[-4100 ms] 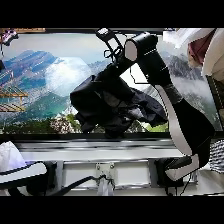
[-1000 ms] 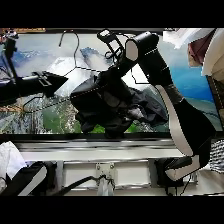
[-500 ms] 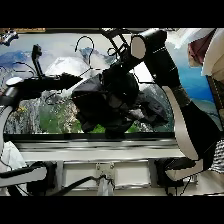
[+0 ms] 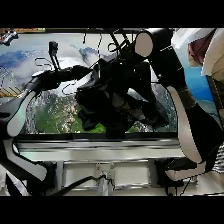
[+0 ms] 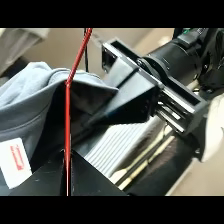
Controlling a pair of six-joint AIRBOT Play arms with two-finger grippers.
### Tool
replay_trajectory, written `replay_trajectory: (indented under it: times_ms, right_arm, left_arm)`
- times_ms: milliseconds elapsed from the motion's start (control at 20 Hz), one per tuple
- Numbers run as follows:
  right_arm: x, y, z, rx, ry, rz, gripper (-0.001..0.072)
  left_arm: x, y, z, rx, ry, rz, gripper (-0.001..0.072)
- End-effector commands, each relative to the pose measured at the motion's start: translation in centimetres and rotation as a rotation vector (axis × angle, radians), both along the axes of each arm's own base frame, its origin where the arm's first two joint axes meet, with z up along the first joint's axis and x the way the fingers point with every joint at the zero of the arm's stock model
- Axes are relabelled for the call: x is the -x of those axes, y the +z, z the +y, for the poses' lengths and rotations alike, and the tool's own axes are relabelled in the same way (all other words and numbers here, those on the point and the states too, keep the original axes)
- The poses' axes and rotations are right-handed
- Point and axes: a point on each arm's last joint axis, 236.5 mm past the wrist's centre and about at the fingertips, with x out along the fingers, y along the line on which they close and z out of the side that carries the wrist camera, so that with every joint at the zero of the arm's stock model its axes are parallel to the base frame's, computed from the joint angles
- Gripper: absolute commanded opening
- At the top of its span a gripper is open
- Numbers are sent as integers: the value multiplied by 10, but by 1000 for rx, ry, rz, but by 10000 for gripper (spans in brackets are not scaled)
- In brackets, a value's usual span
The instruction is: Fold the clothes and pants, and hang the long-sleeved shirts on hangers.
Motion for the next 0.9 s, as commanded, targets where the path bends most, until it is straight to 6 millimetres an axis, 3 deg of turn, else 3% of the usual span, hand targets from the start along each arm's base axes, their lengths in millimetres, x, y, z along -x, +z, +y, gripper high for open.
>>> replay_trajectory:
  times_ms: [0,100,200,400,450,550,600,700,800,850]
  right_arm:
    - [6,19,8,-62,12,-22,28]
    - [11,26,6,-68,16,-26,28]
    - [16,35,3,-75,17,-37,28]
    - [29,63,0,-122,29,-74,33]
    - [36,71,0,-140,38,-78,106]
    - [53,93,0,-186,61,-92,387]
    - [61,105,-4,-202,66,-112,409]
    - [75,139,-18,-224,80,-208,394]
    - [76,190,-48,-189,91,-459,251]
    - [75,212,-68,-127,103,-594,215]
  left_arm:
    - [-8,20,-3,166,-76,-41,8]
    - [-14,36,8,311,-75,-35,7]
    - [-10,38,16,377,-96,-33,7]
    - [4,43,10,394,-161,-23,8]
    - [7,45,6,396,-171,-24,8]
    - [15,48,-5,398,-197,-25,8]
    - [19,50,-9,398,-210,-26,8]
    - [27,55,-18,399,-239,-24,8]
    - [36,63,-24,399,-266,-27,8]
    - [41,68,-27,401,-276,-37,8]
